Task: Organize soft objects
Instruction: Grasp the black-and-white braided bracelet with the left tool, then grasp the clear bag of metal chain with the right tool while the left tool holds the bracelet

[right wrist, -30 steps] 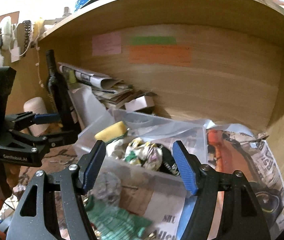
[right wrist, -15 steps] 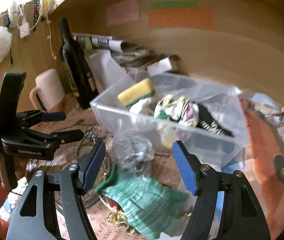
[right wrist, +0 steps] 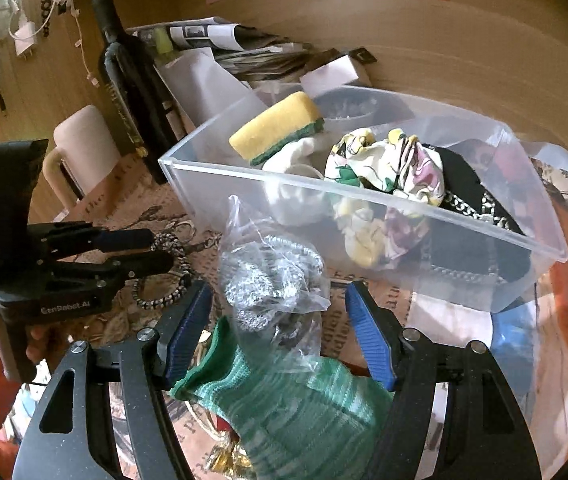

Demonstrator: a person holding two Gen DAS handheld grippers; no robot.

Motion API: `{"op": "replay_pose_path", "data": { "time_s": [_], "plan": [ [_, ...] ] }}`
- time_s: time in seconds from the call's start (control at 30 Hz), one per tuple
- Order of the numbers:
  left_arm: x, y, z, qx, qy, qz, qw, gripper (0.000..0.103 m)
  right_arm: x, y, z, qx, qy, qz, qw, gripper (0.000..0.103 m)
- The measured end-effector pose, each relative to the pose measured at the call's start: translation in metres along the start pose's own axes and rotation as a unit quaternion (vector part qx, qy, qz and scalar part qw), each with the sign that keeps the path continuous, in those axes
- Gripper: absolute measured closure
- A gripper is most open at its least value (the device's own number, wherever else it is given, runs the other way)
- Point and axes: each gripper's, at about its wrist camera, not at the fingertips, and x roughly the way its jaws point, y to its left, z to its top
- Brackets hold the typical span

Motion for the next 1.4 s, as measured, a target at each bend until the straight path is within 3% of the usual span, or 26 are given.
{"op": "replay_pose_path", "data": {
  "time_s": [0.1,0.17,0.23,0.37,0.77,0.97,1.1,1.13,1.2,1.27,1.33,1.4],
  "plan": [
    [0.002,-0.003,0.001,0.002,0.0,-0.002,1.0,0.078,0.001,0.002,0.0,-0.005,-0.002,0.001,1.0,0.044],
    [0.002,-0.004,0.001,0.0,0.0,-0.003,1.0,0.093,0.002,0.003,0.0,-0.011,-0.001,0.005,1.0,0.056],
    [0.001,-0.005,0.001,0.0,-0.003,-0.005,1.0,0.096,0.003,0.004,-0.001,-0.017,-0.002,0.005,1.0,0.06],
    [-0.014,-0.014,-0.002,0.004,-0.025,-0.01,0.9996,0.097,-0.001,0.004,-0.002,-0.02,-0.012,0.004,1.0,0.071],
    [-0.072,-0.036,0.026,0.027,-0.119,-0.029,0.9921,0.097,-0.043,0.003,0.006,-0.019,-0.082,-0.012,0.996,0.073],
    [-0.077,-0.042,0.047,0.024,-0.148,-0.036,0.9881,0.097,-0.07,-0.004,0.016,-0.012,-0.126,-0.024,0.992,0.082],
    [-0.077,-0.041,0.051,0.021,-0.156,-0.034,0.9869,0.097,-0.071,-0.009,0.016,-0.011,-0.12,-0.033,0.992,0.081],
    [-0.077,-0.041,0.05,0.019,-0.156,-0.035,0.987,0.097,-0.071,-0.011,0.014,-0.008,-0.117,-0.036,0.992,0.08],
    [-0.074,-0.039,0.05,0.016,-0.152,-0.036,0.9875,0.097,-0.062,-0.016,0.012,-0.001,-0.092,-0.03,0.995,0.067],
    [-0.071,-0.037,0.049,0.012,-0.147,-0.035,0.9884,0.097,-0.058,-0.022,0.007,0.004,-0.079,-0.033,0.996,0.037],
    [-0.069,-0.037,0.047,0.01,-0.144,-0.035,0.9889,0.097,-0.051,-0.025,0.003,0.007,-0.07,-0.036,0.997,0.029],
    [-0.067,-0.036,0.047,0.007,-0.141,-0.036,0.9893,0.097,-0.038,-0.029,0.003,0.01,-0.042,-0.03,0.999,0.029]
  ]
}}
